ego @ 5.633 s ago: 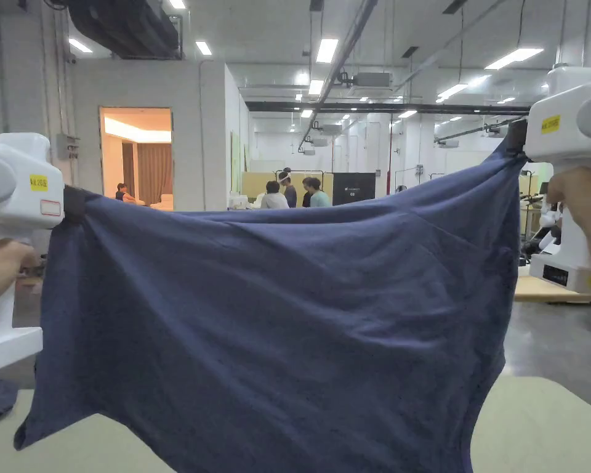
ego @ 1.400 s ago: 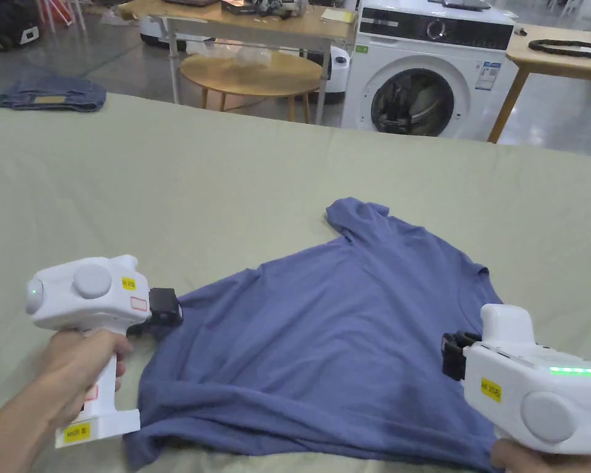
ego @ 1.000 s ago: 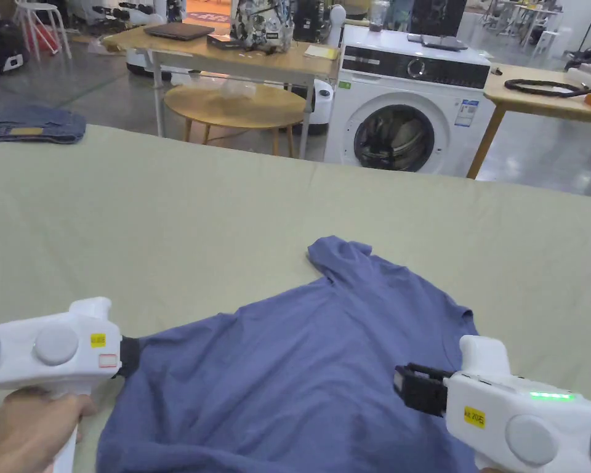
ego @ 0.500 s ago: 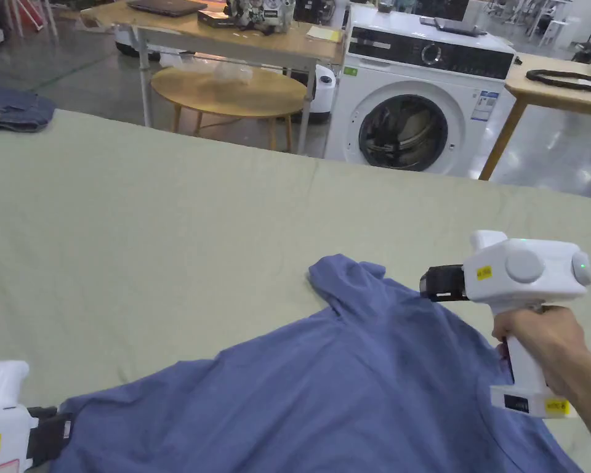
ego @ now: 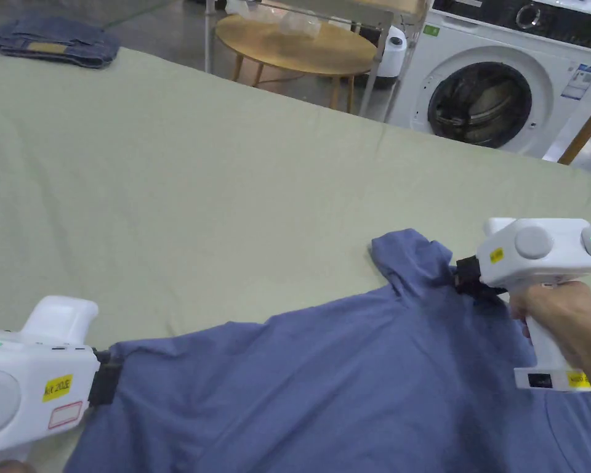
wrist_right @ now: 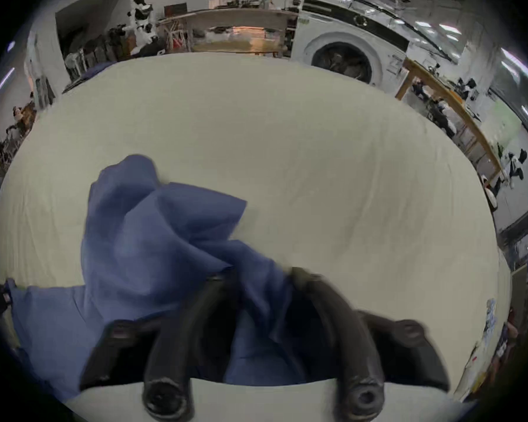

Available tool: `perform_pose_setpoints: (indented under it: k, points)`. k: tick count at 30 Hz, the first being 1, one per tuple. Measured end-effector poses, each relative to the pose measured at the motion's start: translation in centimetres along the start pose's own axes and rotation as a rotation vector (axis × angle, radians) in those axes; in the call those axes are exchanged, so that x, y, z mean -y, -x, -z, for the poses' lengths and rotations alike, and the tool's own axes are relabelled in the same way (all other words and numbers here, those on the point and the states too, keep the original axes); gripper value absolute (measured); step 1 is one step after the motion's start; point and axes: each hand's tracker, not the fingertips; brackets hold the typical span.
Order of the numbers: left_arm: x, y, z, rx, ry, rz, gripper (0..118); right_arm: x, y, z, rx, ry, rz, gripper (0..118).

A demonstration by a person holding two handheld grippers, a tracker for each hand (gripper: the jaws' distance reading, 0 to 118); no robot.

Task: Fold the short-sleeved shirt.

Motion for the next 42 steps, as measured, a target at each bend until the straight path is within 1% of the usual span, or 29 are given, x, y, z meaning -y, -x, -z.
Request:
perform_pose_setpoints:
  k: [1, 2, 5, 6, 7, 9, 13, 14, 16, 17, 20, 21, 24, 26, 29, 34, 37, 38, 39, 42]
  points:
    - [0.0, -0.1, 0.1, -0.002, 0.003, 0.003, 0, -0.4, -0.6, 1.0, -0.016, 0.013, 0.005, 0]
    - [0.0, 0.1, 0.2, 0.000, 0.004, 0.002, 0, -0.8, -1.1, 2.1, 0.013, 0.010, -0.003, 0]
    - [0.1, 0.4, 0.2, 0.001, -0.004, 0.001, 0, -0.7, -1.4, 2.2, 0.017, -0.010, 0.010, 0]
    - [0.2, 0.4, -0.1, 0.002, -0.009, 0.007, 0, 0.2, -0.5, 0.2, 0.044, -0.058, 0.026, 0]
    - [0.3, 0.3, -0.4, 0.001, -0.014, 0.001, 0, 0.4, -0.7, -0.6, 0.043, -0.097, 0.057, 0]
    - [0.3, 0.3, -1.1, 0.013, -0.035, -0.012, 0, 0.9, -1.6, -2.7, 0.003, -0.164, 0.119, 0]
    - [-0.1, 0.3, -3.4, 0.016, -0.127, -0.001, 0, 2.4, -2.9, -9.0, -0.034, -0.266, 0.147, 0]
    - [-0.4, 0.2, -4.5, 0.031, -0.178, -0.020, 0, 3.0, -3.0, -11.4, -0.033, -0.307, 0.149, 0]
    - [-1.1, 0.1, -6.1, 0.048, -0.200, -0.041, 0, 4.1, -3.7, -14.9, -0.033, -0.351, 0.149, 0]
    - [-1.5, -0.1, -7.3, 0.053, -0.239, -0.045, 0, 5.0, -3.9, -17.5, -0.036, -0.399, 0.160, 0]
    - [-2.6, -0.7, -10.6, 0.069, -0.315, -0.028, 0, 6.9, -4.5, -23.1, -0.033, -0.455, 0.163, 0]
    - [-3.0, -1.0, -11.9, 0.077, -0.337, -0.020, 0, 7.9, -4.1, -25.9, -0.017, -0.478, 0.155, 0]
    - [-4.5, -1.9, -15.6, 0.087, -0.411, -0.009, 0, 10.2, -4.1, -31.7, -0.018, -0.535, 0.166, 0]
    - [-5.8, -2.4, -18.3, 0.080, -0.456, 0.005, 0, 11.4, -4.8, -35.5, 0.001, -0.580, 0.180, 0]
    - [-7.8, -3.1, -22.4, 0.069, -0.521, 0.025, 0, 13.3, -6.0, -40.9, 0.004, -0.660, 0.230, 0]
    - [-11.4, -4.5, -28.8, 0.083, -0.606, 0.057, 0, 14.2, -8.2, -48.2, 0.038, -0.735, 0.268, 0]
    - [-13.5, -5.4, -31.5, 0.095, -0.634, 0.067, 0, 14.4, -8.5, -52.2, 0.056, -0.776, 0.283, 0]
    - [-14.3, -5.8, -32.5, 0.070, -0.655, 0.088, 0, 14.1, -9.1, -53.1, 0.084, -0.793, 0.294, 0]
    - [-15.0, -6.0, -33.1, 0.056, -0.670, 0.097, 0, 14.1, -9.2, -54.0, 0.075, -0.801, 0.292, 0]
    - [-17.4, -6.7, -36.0, 0.073, -0.695, 0.096, 0, 13.5, -9.3, -57.1, 0.094, -0.839, 0.302, 0]
